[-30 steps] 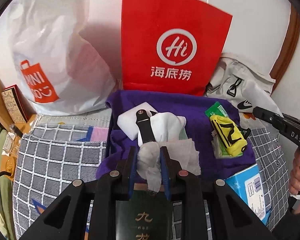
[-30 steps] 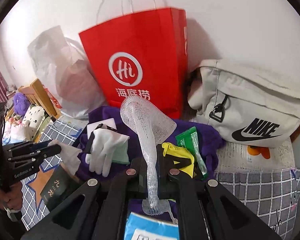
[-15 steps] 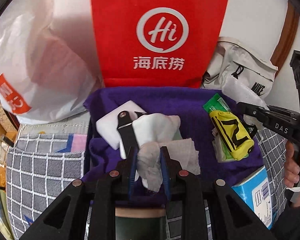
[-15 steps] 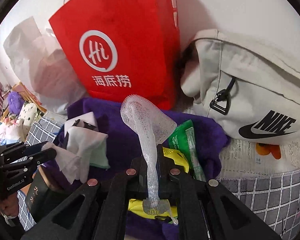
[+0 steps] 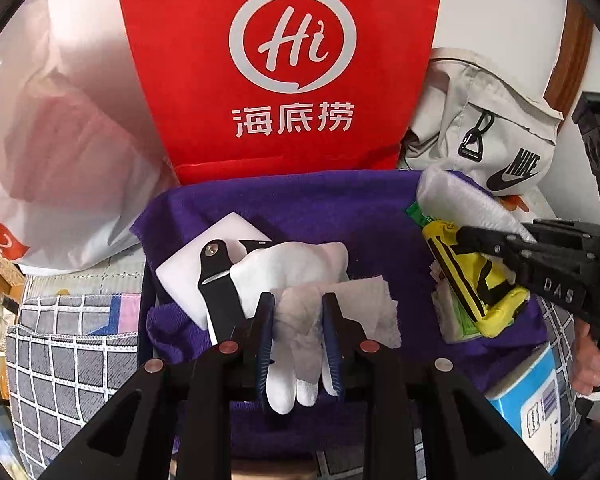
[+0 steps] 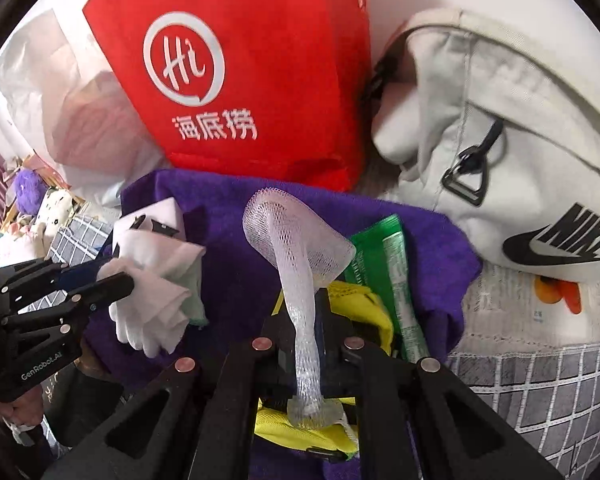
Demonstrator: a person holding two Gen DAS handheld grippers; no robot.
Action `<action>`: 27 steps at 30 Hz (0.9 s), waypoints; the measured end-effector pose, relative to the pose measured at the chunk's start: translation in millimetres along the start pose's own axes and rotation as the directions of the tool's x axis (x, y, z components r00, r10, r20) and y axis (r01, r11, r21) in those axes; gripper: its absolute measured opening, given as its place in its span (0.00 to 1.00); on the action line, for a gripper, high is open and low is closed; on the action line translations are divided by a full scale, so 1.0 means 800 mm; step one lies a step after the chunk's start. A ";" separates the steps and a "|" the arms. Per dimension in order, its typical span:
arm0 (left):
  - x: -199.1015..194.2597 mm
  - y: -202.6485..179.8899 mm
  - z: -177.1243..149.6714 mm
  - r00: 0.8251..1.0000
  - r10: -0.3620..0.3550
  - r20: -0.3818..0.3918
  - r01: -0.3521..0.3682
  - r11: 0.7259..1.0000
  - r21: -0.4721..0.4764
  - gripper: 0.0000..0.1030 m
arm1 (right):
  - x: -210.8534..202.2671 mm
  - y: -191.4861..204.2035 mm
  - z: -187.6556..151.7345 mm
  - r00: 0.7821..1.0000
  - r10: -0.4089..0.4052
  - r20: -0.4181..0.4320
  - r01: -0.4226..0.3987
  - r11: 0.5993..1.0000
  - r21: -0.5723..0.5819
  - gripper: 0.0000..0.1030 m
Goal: Organize soft objects
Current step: 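Release the tissue beside the glove while the right tool releases the mesh bag onto the pouch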
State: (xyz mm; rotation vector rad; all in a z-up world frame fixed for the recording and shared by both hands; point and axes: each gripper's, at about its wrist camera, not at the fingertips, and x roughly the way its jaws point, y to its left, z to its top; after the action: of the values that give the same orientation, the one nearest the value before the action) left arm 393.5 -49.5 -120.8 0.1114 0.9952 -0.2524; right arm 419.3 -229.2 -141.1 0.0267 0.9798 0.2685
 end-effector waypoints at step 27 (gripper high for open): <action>-0.020 0.002 0.003 0.999 0.027 0.019 -0.027 1.000 -0.012 0.69 | -0.017 0.018 0.007 0.999 0.015 0.032 -0.014 1.000 -0.018 0.78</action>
State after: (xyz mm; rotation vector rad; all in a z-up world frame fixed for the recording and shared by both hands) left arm 387.6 -46.1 -106.0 0.1113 0.9749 -0.2226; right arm 413.4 -217.7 -125.1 0.0220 0.9458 0.2893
